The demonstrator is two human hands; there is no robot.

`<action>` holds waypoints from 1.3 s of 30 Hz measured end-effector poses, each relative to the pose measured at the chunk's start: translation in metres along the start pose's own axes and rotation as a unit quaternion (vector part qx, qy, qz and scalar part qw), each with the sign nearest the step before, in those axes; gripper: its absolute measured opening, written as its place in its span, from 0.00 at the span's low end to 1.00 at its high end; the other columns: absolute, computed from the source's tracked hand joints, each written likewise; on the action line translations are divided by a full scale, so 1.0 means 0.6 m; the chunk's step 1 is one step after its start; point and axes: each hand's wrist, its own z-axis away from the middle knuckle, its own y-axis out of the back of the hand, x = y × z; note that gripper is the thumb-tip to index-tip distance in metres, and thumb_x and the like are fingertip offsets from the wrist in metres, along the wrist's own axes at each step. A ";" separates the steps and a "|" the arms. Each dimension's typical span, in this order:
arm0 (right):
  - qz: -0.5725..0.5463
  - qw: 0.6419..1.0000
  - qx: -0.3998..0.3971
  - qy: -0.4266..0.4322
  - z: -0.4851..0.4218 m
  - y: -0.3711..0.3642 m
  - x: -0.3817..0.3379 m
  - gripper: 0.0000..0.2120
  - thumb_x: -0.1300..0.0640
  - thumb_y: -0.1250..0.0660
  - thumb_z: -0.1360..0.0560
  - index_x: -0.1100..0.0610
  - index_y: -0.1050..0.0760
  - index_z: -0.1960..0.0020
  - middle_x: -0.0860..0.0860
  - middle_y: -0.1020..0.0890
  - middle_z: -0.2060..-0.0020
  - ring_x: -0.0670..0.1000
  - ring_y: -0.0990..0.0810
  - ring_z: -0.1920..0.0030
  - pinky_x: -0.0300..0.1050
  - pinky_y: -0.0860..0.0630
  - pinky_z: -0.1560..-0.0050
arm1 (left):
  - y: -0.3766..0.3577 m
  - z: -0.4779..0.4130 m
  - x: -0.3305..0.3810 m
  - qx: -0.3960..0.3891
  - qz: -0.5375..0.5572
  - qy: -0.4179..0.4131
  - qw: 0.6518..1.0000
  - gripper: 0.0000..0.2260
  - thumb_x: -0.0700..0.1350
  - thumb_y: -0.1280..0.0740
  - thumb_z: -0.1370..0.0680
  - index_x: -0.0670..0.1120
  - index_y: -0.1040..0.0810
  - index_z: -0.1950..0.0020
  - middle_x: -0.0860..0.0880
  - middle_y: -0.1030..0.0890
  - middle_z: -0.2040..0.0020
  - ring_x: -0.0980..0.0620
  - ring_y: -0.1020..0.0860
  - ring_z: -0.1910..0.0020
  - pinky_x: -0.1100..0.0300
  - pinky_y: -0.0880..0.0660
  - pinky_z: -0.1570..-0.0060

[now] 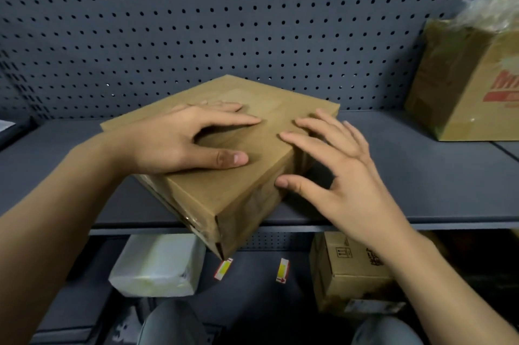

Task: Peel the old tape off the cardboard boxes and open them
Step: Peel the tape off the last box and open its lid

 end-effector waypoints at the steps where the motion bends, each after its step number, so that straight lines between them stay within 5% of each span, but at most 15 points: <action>1: -0.006 1.000 0.014 0.007 0.001 -0.004 -0.002 0.27 0.36 0.33 0.29 0.44 0.24 0.33 0.46 0.26 0.30 0.48 0.37 0.24 0.56 0.43 0.24 | 0.002 0.002 -0.002 -0.002 0.006 -0.005 1.000 0.32 0.77 0.39 0.34 0.76 0.38 0.30 0.66 0.43 0.22 0.68 0.48 0.24 0.55 0.50 0.23; 7: 0.006 0.995 0.098 -0.007 0.004 -0.036 -0.042 0.26 0.34 0.29 0.35 0.46 0.18 0.42 0.44 0.23 0.42 0.49 0.30 0.36 0.51 0.35 0.32 | 0.013 0.001 0.000 -0.009 -0.006 0.010 1.000 0.32 0.77 0.43 0.35 0.73 0.34 0.31 0.69 0.41 0.24 0.73 0.46 0.27 0.68 0.49 0.28; 13: -0.075 0.993 0.087 -0.024 0.004 -0.031 -0.034 0.21 0.46 0.22 0.32 0.49 0.18 0.40 0.45 0.24 0.40 0.47 0.29 0.36 0.38 0.33 0.32 | -0.014 0.000 0.012 0.015 -0.008 0.044 0.999 0.38 0.77 0.50 0.34 0.68 0.41 0.25 0.70 0.44 0.25 0.69 0.46 0.28 0.63 0.50 0.28; 17: -0.081 0.987 0.121 -0.067 0.012 0.000 0.000 0.21 0.52 0.24 0.29 0.47 0.22 0.37 0.45 0.26 0.37 0.45 0.29 0.33 0.48 0.30 0.31 | -0.016 0.000 0.006 0.017 -0.019 0.032 0.999 0.35 0.78 0.52 0.33 0.71 0.43 0.27 0.76 0.44 0.29 0.68 0.45 0.27 0.56 0.47 0.25; 24: -0.073 0.981 0.004 -0.179 0.000 0.013 0.020 0.36 0.44 0.27 0.31 0.36 0.38 0.27 0.38 0.35 0.28 0.43 0.38 0.27 0.48 0.38 0.26 | -0.025 -0.006 -0.013 0.044 -0.005 0.005 0.999 0.30 0.79 0.51 0.32 0.77 0.41 0.30 0.80 0.43 0.33 0.76 0.43 0.32 0.57 0.41 0.34; 28: -0.104 0.979 -0.023 -0.173 -0.006 0.009 0.024 0.35 0.45 0.26 0.30 0.36 0.38 0.28 0.35 0.27 0.35 0.46 0.30 0.31 0.51 0.31 0.30 | -0.031 -0.011 -0.017 0.081 0.016 -0.017 0.996 0.31 0.78 0.48 0.32 0.73 0.36 0.30 0.77 0.37 0.32 0.81 0.42 0.35 0.71 0.41 0.38; 31: -0.110 0.981 -0.003 -0.162 -0.007 0.009 0.027 0.33 0.46 0.25 0.31 0.38 0.34 0.30 0.33 0.25 0.40 0.40 0.28 0.35 0.42 0.29 0.32 | -0.039 -0.011 -0.025 0.123 0.061 -0.025 0.990 0.33 0.74 0.43 0.33 0.66 0.31 0.29 0.72 0.31 0.33 0.82 0.37 0.39 0.86 0.43 0.47; 39: -0.096 0.982 0.033 -0.159 0.002 0.005 0.022 0.30 0.44 0.26 0.32 0.39 0.31 0.32 0.35 0.24 0.41 0.37 0.27 0.40 0.29 0.29 0.39 | -0.043 -0.020 -0.054 0.118 0.069 -0.016 0.991 0.29 0.70 0.38 0.31 0.69 0.31 0.29 0.70 0.30 0.31 0.76 0.35 0.34 0.85 0.40 0.48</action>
